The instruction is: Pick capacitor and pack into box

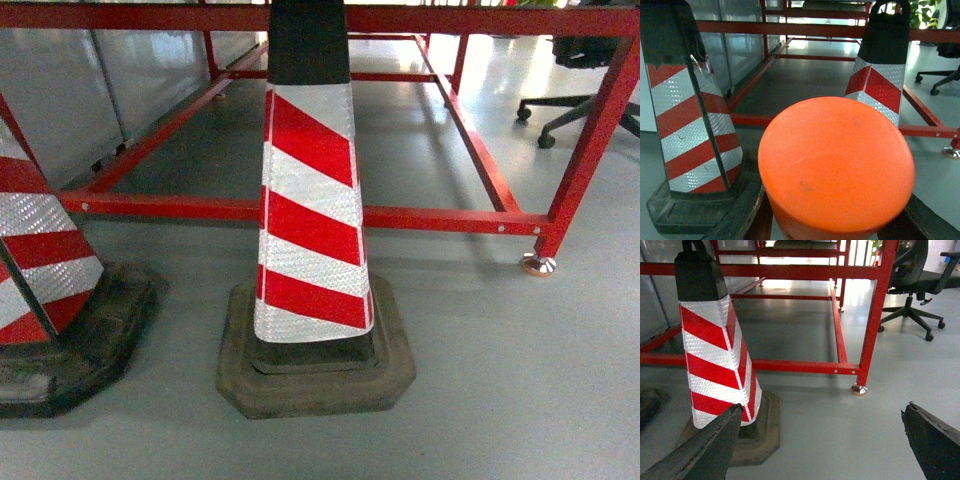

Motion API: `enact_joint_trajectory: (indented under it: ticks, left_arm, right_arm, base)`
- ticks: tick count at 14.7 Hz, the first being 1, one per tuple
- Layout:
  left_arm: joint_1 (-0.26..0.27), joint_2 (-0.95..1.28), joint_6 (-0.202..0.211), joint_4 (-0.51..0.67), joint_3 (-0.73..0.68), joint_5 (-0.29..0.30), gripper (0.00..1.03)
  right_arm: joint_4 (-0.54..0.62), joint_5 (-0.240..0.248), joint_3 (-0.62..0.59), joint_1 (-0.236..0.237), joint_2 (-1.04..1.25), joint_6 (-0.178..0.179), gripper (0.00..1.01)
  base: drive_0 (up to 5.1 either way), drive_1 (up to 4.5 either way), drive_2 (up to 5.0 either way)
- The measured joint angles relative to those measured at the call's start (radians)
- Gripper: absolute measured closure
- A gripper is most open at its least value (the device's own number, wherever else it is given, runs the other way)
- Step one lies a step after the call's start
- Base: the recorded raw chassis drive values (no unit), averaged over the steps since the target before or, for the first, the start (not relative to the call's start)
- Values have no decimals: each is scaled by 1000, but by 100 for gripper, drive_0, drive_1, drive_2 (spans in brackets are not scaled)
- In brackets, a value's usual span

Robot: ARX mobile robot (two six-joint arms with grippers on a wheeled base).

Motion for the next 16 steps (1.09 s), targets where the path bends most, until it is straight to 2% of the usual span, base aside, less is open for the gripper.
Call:
enact_joint_trajectory:
  ticks: [16]
  left_arm:
    - [0, 0, 0, 0, 0, -1, 59]
  right_arm:
    - [0, -1, 0, 0, 0, -1, 3]
  base:
    - [0, 0, 0]
